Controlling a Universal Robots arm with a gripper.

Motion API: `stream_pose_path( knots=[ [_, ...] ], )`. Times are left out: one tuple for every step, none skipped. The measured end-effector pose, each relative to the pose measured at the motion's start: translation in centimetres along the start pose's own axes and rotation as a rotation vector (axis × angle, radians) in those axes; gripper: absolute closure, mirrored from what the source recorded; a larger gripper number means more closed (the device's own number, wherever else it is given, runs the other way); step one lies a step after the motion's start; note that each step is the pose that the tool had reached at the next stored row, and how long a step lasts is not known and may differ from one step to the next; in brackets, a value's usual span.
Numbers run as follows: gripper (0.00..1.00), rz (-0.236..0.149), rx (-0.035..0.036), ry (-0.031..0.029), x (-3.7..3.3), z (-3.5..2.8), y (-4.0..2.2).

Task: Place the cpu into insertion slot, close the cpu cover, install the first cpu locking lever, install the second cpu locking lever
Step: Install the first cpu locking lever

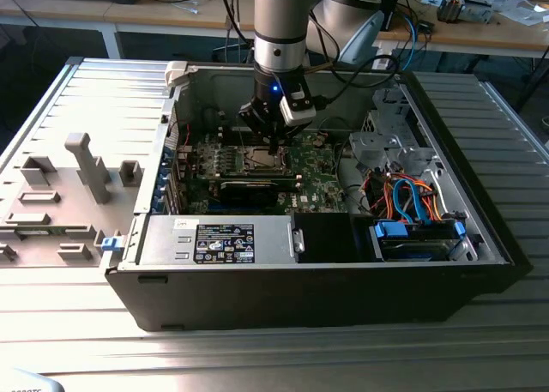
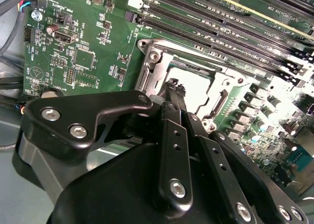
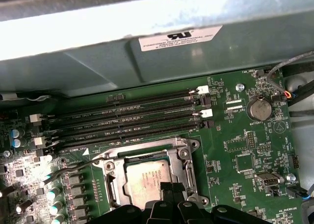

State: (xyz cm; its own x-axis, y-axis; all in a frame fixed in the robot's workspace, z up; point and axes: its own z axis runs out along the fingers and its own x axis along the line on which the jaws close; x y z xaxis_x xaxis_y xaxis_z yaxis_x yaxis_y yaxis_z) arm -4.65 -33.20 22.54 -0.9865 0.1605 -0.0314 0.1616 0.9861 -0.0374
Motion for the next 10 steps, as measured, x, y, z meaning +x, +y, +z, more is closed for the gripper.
stream_pose_path(
  knots=[
    [0.89, 0.000, 0.0000, 0.0000, 0.00, 0.00, 0.00],
    [0.89, -0.001, 0.0000, -0.0001, 0.00, 0.00, 0.00],
    [0.89, -0.001, -0.0001, -0.0001, 0.00, 0.00, 0.00],
    [0.89, -0.002, 0.0000, -0.0001, 0.00, 0.00, 0.00],
    [0.89, -0.002, 0.0000, -0.0001, 0.00, 0.00, 0.00],
    [0.89, -0.003, -0.0001, -0.0001, 0.00, 0.00, 0.00],
    [0.89, -0.003, -0.0001, -0.0002, 0.00, 0.00, 0.00],
    [0.89, -0.004, -0.0001, -0.0002, 0.00, 0.00, 0.00],
    [0.89, -0.005, -0.0002, -0.0002, 0.00, 0.00, 0.00],
    [0.89, -0.005, -0.0001, -0.0002, 0.00, 0.00, 0.00]
  ],
)
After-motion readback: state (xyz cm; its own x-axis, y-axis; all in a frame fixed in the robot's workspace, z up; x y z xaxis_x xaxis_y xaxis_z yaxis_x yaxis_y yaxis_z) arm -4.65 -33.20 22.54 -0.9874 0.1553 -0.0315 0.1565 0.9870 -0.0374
